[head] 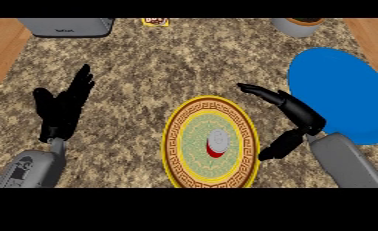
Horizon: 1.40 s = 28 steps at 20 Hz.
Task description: Pick the can from the plate and place it in the plate
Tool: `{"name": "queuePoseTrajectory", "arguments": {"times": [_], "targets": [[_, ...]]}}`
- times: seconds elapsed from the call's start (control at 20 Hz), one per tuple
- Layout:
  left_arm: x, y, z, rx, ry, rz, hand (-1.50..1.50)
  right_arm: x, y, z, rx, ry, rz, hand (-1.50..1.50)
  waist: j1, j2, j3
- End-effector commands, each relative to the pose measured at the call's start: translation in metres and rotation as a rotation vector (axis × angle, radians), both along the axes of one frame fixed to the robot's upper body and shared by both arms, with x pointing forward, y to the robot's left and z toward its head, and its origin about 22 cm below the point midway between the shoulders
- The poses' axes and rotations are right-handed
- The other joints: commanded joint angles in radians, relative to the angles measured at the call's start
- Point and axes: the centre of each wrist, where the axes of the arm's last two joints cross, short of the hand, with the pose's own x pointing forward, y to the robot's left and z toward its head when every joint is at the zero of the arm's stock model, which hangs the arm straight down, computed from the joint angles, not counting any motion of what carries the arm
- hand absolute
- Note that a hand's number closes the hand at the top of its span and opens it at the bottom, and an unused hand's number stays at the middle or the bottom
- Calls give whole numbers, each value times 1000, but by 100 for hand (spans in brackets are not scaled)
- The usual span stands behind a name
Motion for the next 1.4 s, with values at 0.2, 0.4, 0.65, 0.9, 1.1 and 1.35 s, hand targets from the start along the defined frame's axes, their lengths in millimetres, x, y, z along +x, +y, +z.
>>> {"name": "queuePoseTrajectory", "arguments": {"times": [0.2, 0.4, 0.65, 0.9, 1.1, 1.35], "targets": [[1, 11, 21, -11, 4, 4, 0, -13, 23, 14, -208, 19, 62, -150, 2, -1, 0], [-12, -8, 3, 4, -14, 11, 0, -16, 33, 42, -329, 35, 87, -150, 0, -2, 0], [-2, 1, 6, -6, -1, -14, 0, -9, 47, 34, -483, -34, 64, -150, 4, 0, 0], [-25, 4, -10, -2, 4, -3, 0, -5, 58, 40, -578, -4, 68, -150, 9, 0, 0], [5, 2, 0, -8, -16, -11, 0, -6, 100, 51, -654, -35, 128, -150, 2, 1, 0], [-4, -9, 6, -4, -1, -10, 0, -13, 90, 30, -656, 10, 124, -150, 2, 0, 0]]}}
